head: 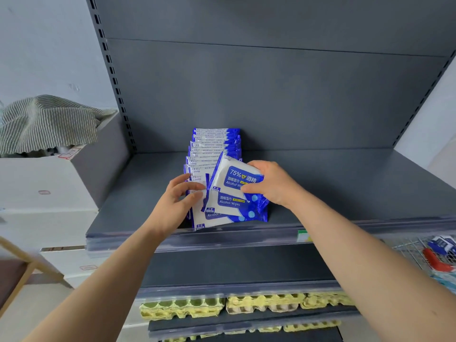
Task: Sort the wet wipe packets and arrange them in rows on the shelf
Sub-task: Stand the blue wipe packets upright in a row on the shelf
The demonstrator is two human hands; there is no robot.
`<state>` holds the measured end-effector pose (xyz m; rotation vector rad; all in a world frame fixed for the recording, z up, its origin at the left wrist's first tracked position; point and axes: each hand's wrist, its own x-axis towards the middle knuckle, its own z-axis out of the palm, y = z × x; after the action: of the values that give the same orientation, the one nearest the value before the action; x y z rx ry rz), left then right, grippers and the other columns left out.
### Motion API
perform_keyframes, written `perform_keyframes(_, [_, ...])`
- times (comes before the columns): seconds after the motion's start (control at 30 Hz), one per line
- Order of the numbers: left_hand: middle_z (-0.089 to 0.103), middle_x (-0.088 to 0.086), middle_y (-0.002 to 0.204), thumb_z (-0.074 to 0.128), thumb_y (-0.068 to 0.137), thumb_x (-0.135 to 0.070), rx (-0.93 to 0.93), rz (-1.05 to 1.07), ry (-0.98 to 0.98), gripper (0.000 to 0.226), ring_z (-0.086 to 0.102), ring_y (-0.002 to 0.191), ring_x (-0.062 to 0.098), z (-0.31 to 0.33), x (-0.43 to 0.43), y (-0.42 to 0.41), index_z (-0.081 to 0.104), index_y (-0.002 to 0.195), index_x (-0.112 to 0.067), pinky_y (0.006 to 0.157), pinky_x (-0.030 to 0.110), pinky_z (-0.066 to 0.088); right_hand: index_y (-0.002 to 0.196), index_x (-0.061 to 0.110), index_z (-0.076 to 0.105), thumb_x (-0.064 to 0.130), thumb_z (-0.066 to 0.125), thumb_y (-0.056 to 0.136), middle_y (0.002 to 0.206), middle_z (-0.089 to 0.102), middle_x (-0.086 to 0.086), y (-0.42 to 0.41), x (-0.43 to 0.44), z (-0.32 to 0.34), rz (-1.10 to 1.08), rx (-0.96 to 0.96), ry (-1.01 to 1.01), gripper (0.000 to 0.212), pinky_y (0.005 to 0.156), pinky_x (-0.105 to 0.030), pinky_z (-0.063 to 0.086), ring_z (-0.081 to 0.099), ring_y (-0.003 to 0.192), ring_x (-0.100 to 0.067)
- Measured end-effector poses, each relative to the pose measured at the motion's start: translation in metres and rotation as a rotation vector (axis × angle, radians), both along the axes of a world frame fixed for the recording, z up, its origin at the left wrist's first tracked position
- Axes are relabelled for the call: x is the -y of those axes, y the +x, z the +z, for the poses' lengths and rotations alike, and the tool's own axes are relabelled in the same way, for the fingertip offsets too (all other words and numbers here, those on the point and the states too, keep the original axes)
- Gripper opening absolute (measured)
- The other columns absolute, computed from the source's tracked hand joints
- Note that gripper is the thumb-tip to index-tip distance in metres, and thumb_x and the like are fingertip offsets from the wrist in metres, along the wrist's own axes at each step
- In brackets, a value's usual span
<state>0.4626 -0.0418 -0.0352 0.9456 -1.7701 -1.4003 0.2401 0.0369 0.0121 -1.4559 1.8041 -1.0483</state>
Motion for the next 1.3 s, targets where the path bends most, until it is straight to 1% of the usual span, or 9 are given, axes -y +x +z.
perform_keyframes(0.17, [0.029, -0.017, 0.143, 0.073, 0.079, -0.018, 0.218, -0.104, -0.156, 0.039, 0.053, 0.115, 0.014, -0.003, 0.006, 0.007, 0.058, 0.112, -0.029, 0.063, 0.021, 0.058, 0.107, 0.021, 0.061, 0.008, 0.08, 0.074, 0.107, 0.062, 0.004, -0.001, -0.005, 0.0, 0.113, -0.046, 0.169, 0.04, 0.074, -0.022, 0.055, 0.066, 0.093, -0.013])
perform_keyframes(0.3, [0.039, -0.01, 0.145, 0.066, 0.087, -0.021, 0.072, -0.125, 0.026, 0.029, 0.059, 0.112, 0.014, 0.0, 0.007, 0.01, 0.057, 0.113, -0.03, 0.072, 0.026, 0.058, 0.112, 0.032, 0.053, 0.016, 0.084, 0.07, 0.12, 0.041, 0.002, 0.002, -0.005, -0.001, 0.065, -0.161, 0.176, 0.055, 0.079, -0.022, 0.053, 0.06, 0.101, -0.011])
perform_keyframes(0.4, [0.049, -0.001, 0.135, 0.079, 0.063, -0.045, 0.112, -0.068, 0.015, 0.078, 0.065, 0.102, 0.012, 0.003, -0.001, 0.005, 0.041, 0.128, -0.03, 0.073, 0.023, 0.057, 0.124, 0.034, 0.047, 0.02, 0.087, 0.065, 0.119, 0.036, 0.003, 0.015, -0.003, -0.007, 0.07, -0.204, 0.132, 0.072, 0.088, -0.028, 0.053, 0.057, 0.102, -0.01])
perform_keyframes(0.53, [0.046, -0.007, 0.134, 0.087, 0.063, -0.03, 0.229, -0.03, -0.087, 0.119, 0.06, 0.104, 0.006, 0.008, -0.007, -0.002, 0.005, 0.149, -0.026, 0.074, 0.01, 0.048, 0.142, 0.038, 0.024, 0.033, 0.091, 0.056, 0.131, 0.03, 0.005, 0.023, 0.0, -0.011, 0.02, -0.245, 0.138, 0.109, 0.101, -0.037, 0.047, 0.044, 0.121, -0.013])
perform_keyframes(0.67, [0.062, -0.011, 0.105, 0.082, 0.06, -0.045, 0.44, 0.007, -0.075, 0.08, 0.065, 0.082, 0.005, 0.01, -0.006, 0.001, 0.039, 0.121, -0.016, 0.06, 0.019, 0.052, 0.134, 0.03, 0.036, 0.038, 0.091, 0.052, 0.126, 0.055, 0.011, 0.016, -0.01, -0.015, -0.009, -0.189, 0.229, 0.099, 0.091, -0.033, 0.052, 0.059, 0.104, -0.007])
perform_keyframes(0.77, [0.064, -0.014, 0.104, 0.082, 0.064, -0.043, 0.398, -0.034, -0.116, 0.062, 0.065, 0.084, 0.0, 0.009, -0.001, -0.001, 0.047, 0.112, -0.023, 0.062, 0.016, 0.05, 0.126, 0.026, 0.043, 0.037, 0.091, 0.052, 0.121, 0.06, 0.011, 0.016, -0.007, -0.017, -0.043, -0.178, 0.216, 0.089, 0.086, -0.033, 0.054, 0.062, 0.1, -0.008])
perform_keyframes(1.0, [0.062, -0.021, 0.117, 0.084, 0.065, -0.042, 0.308, -0.042, -0.203, 0.078, 0.064, 0.098, 0.003, 0.008, 0.005, -0.001, 0.037, 0.127, -0.042, 0.087, 0.034, 0.055, 0.148, 0.041, 0.014, 0.021, 0.085, 0.068, 0.129, 0.032, 0.005, 0.023, -0.005, -0.013, -0.062, -0.226, -0.002, 0.109, 0.084, -0.021, 0.04, 0.044, 0.109, -0.008])
perform_keyframes(1.17, [0.056, -0.02, 0.114, 0.083, 0.066, -0.037, 0.334, -0.067, -0.151, 0.107, 0.063, 0.097, 0.007, 0.006, 0.001, 0.01, 0.014, 0.146, -0.026, 0.081, 0.027, 0.053, 0.14, 0.029, 0.046, 0.025, 0.078, 0.078, 0.151, 0.02, 0.003, 0.012, -0.019, -0.021, 0.038, -0.32, 0.078, 0.07, 0.102, -0.03, 0.046, 0.043, 0.128, -0.014])
perform_keyframes(1.3, [0.065, -0.012, 0.113, 0.079, 0.058, -0.048, 0.4, -0.098, -0.167, 0.075, 0.067, 0.091, 0.004, 0.003, 0.003, 0.019, 0.048, 0.12, -0.021, 0.079, 0.028, 0.058, 0.134, 0.026, 0.054, 0.025, 0.082, 0.073, 0.148, 0.024, 0.004, 0.01, -0.024, -0.021, 0.013, -0.269, 0.101, 0.068, 0.102, -0.034, 0.046, 0.046, 0.126, -0.015])
